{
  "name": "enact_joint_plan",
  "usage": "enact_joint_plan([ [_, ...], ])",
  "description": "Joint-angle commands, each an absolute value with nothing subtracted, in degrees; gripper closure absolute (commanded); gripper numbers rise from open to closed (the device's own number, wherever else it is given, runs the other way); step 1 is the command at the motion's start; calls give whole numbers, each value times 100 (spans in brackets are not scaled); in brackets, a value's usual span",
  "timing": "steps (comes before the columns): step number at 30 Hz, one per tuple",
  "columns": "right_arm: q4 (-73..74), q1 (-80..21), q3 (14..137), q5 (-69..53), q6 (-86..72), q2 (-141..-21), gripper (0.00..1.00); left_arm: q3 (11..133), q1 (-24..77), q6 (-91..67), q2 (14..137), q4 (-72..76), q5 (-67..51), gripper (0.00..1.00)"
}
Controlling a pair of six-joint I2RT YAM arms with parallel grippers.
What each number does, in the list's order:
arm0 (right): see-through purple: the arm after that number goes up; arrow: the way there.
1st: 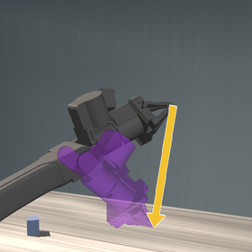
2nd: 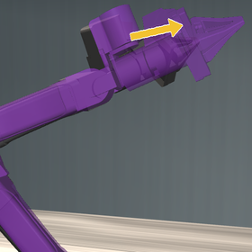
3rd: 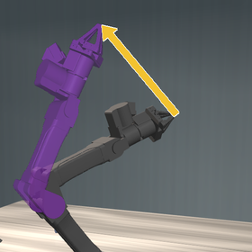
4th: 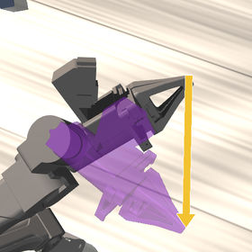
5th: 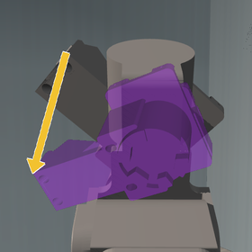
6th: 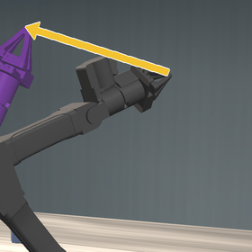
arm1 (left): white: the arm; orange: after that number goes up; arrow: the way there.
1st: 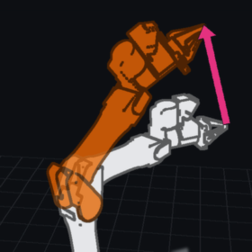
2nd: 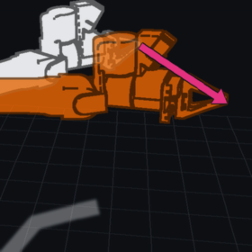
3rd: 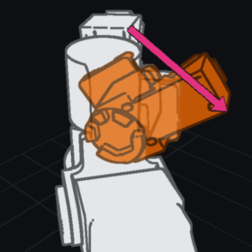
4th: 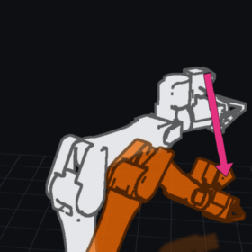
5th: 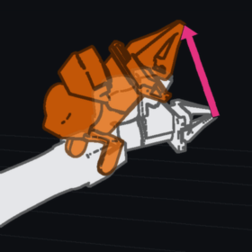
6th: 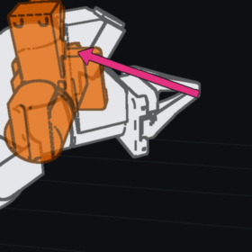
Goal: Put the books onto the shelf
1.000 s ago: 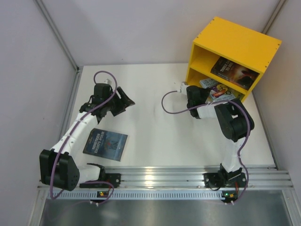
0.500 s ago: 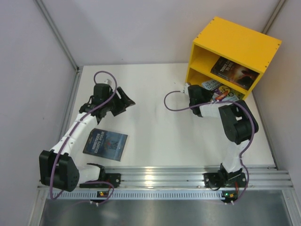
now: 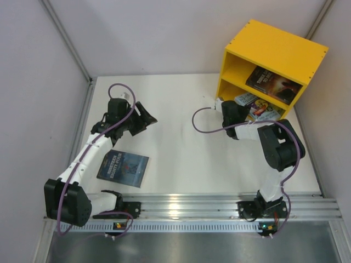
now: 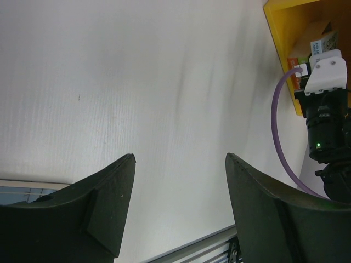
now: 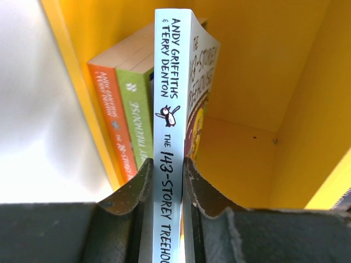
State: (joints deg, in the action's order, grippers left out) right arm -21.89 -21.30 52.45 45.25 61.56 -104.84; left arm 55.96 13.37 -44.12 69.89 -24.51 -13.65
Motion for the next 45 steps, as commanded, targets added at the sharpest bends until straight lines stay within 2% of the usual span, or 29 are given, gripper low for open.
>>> enact_joint_plan([
  [1, -3092, -2030, 5256, 4553, 6477, -10520, 100, 5634, 1318, -4298, 6812, -2320, -1301, 28],
  [11, -3884, -1794, 5238, 4210, 6776, -11004, 100, 5660, 1318, -4140, 6847, -2470, -1195, 28],
  [17, -3745, -1609, 5159, 4500, 6654, -11022, 84, 5783, 1318, -4096, 6926, -2496, -1222, 29],
  [24, -2136, -1740, 5502, 4745, 5608, -10731, 70, 5827, 1318, -4113, 6969, -2452, -1265, 29],
  [32, -1943, -1758, 5300, 4922, 5528, -10424, 66, 5853, 1318, -4105, 6882, -2478, -1283, 29],
  [34, -1899, -1740, 5282, 4939, 5537, -10398, 67, 5871, 1318, -4113, 6873, -2479, -1318, 29],
  [38, -1872, -1696, 5238, 4957, 5555, -10380, 78, 5880, 1318, -4122, 6864, -2479, -1345, 29],
  [39, -1855, -1705, 5238, 4940, 5555, -10371, 84, 5880, 1318, -4113, 6864, -2487, -1345, 29],
  [45, -2021, -1600, 5221, 4861, 5713, -10424, 95, 5845, 1318, -4096, 6829, -2514, -1318, 29],
])
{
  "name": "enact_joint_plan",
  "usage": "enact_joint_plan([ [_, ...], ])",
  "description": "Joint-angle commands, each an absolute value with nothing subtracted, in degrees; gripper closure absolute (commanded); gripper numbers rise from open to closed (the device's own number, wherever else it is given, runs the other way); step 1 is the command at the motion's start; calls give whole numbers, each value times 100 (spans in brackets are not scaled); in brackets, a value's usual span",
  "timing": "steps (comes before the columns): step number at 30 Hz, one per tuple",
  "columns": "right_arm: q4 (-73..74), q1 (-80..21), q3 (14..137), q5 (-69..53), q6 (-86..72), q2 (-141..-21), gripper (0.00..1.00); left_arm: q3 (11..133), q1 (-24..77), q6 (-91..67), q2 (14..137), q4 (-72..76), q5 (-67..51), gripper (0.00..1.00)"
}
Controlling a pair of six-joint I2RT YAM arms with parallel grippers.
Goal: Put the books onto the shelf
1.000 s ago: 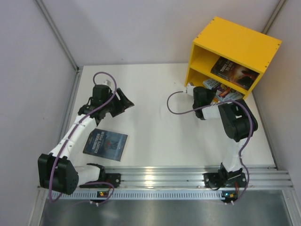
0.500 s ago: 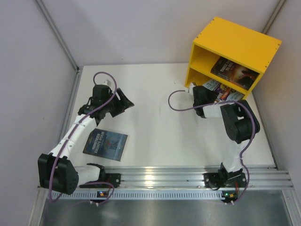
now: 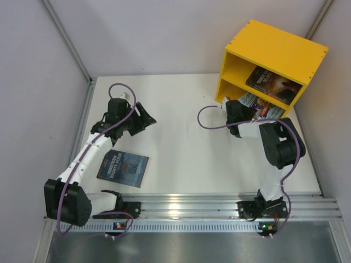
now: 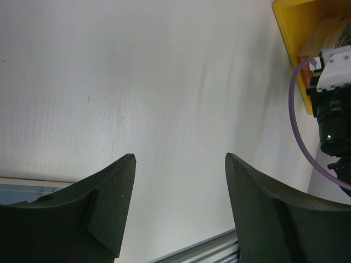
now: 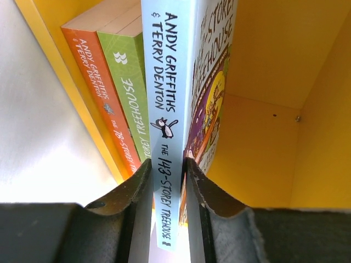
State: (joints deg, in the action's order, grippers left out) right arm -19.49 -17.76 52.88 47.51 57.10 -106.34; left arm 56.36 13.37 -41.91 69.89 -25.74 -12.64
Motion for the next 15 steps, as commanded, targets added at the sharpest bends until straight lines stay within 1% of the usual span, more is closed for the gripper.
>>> enact_joint_plan([
  [1, -2039, -1530, 5229, 4826, 5748, -10424, 96, 5827, 1318, -4087, 6829, -2505, -1310, 29],
  [3, -2187, -1468, 5247, 4773, 5818, -10485, 96, 5827, 1318, -4087, 6829, -2514, -1283, 29],
  [5, -2503, -1398, 5177, 4781, 6064, -10547, 93, 5845, 1318, -4087, 6855, -2505, -1292, 29],
  [6, -2592, -1380, 5159, 4703, 6108, -10547, 90, 5845, 1318, -4087, 6847, -2496, -1292, 29],
  [8, -2689, -1327, 5142, 4676, 6170, -10573, 89, 5853, 1318, -4087, 6855, -2487, -1275, 29],
  [10, -2777, -1266, 5142, 4702, 6205, -10617, 83, 5853, 1318, -4087, 6882, -2479, -1266, 29],
  [11, -2812, -1231, 5159, 4746, 6214, -10661, 78, 5862, 1318, -4087, 6882, -2479, -1257, 29],
  [15, -2647, -1213, 5238, 4965, 6170, -10688, 69, 5836, 1318, -4096, 6899, -2461, -1248, 29],
])
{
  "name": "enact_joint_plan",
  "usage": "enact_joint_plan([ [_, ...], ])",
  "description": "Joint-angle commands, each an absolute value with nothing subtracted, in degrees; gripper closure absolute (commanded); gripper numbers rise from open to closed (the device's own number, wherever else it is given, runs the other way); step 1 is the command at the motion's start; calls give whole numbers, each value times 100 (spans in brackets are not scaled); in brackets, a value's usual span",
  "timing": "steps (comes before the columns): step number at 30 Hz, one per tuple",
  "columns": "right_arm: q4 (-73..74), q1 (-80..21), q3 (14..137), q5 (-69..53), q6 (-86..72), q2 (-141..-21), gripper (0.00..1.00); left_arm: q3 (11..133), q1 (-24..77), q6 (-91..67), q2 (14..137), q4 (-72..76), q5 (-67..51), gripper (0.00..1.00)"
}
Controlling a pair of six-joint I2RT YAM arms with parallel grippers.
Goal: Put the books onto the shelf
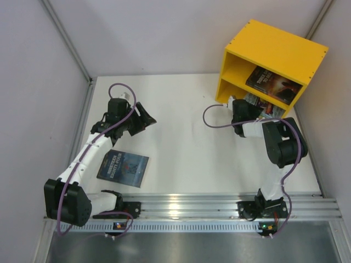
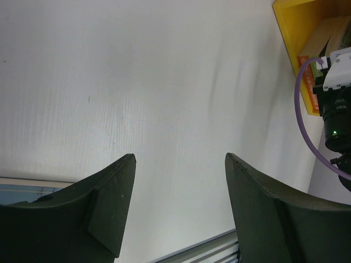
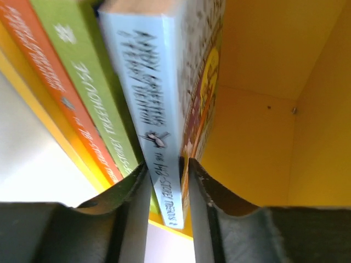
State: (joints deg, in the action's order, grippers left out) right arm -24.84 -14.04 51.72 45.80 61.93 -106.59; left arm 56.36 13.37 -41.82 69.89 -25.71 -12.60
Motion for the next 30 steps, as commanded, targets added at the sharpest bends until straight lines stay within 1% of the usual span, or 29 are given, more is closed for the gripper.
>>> enact_joint_plan([
  [1, -2567, -1230, 5256, 4983, 6083, -10661, 67, 5827, 1318, -4087, 6891, -2461, -1257, 29],
  [2, -2471, -1257, 5273, 4992, 6039, -10592, 63, 5827, 1318, -4087, 6891, -2461, -1257, 29],
  [5, -2032, -1406, 5265, 4922, 5854, -10398, 57, 5801, 1318, -4078, 6882, -2452, -1265, 29],
  [9, -1698, -1590, 5352, 4721, 5643, -10275, 56, 5801, 1318, -4096, 6917, -2417, -1292, 29],
  [18, -1169, -2118, 5835, 4404, 5309, -10318, 61, 5783, 1318, -4096, 6908, -2426, -1257, 29],
  [22, -1160, -2118, 6064, 4438, 5361, -10538, 69, 5792, 1318, -4069, 6917, -2461, -1187, 29],
  [23, -1160, -2118, 6134, 4447, 5370, -10599, 73, 5801, 1318, -4061, 6908, -2470, -1178, 28],
  [26, -1160, -2066, 6214, 4456, 5396, -10661, 76, 5818, 1318, -4061, 6917, -2470, -1186, 28],
  [30, -1160, -2004, 6231, 4438, 5431, -10714, 76, 5845, 1318, -4061, 6952, -2479, -1187, 29],
])
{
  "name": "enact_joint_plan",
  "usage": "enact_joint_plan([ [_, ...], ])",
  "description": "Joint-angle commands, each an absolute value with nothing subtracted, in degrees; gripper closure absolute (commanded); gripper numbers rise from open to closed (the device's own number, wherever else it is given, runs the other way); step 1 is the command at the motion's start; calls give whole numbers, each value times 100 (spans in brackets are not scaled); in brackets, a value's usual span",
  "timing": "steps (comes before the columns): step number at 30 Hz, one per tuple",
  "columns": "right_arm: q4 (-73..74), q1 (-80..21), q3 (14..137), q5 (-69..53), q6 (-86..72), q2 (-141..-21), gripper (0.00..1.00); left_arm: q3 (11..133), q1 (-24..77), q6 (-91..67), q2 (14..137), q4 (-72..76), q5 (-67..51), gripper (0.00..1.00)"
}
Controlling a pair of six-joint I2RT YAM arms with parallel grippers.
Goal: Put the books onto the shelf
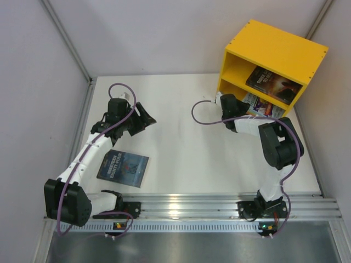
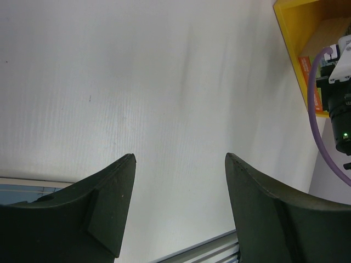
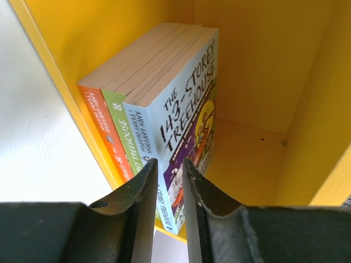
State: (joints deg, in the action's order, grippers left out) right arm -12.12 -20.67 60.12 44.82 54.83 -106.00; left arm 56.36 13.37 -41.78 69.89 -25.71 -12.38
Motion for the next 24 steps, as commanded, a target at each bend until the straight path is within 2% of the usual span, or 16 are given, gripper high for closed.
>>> enact_joint_plan([
  [1, -1160, -1987, 6223, 4438, 5440, -10714, 76, 5836, 1318, -4061, 6952, -2470, -1187, 28],
  [24, -1186, -1635, 6003, 4377, 5361, -10775, 77, 5818, 1318, -4087, 7014, -2426, -1213, 29],
])
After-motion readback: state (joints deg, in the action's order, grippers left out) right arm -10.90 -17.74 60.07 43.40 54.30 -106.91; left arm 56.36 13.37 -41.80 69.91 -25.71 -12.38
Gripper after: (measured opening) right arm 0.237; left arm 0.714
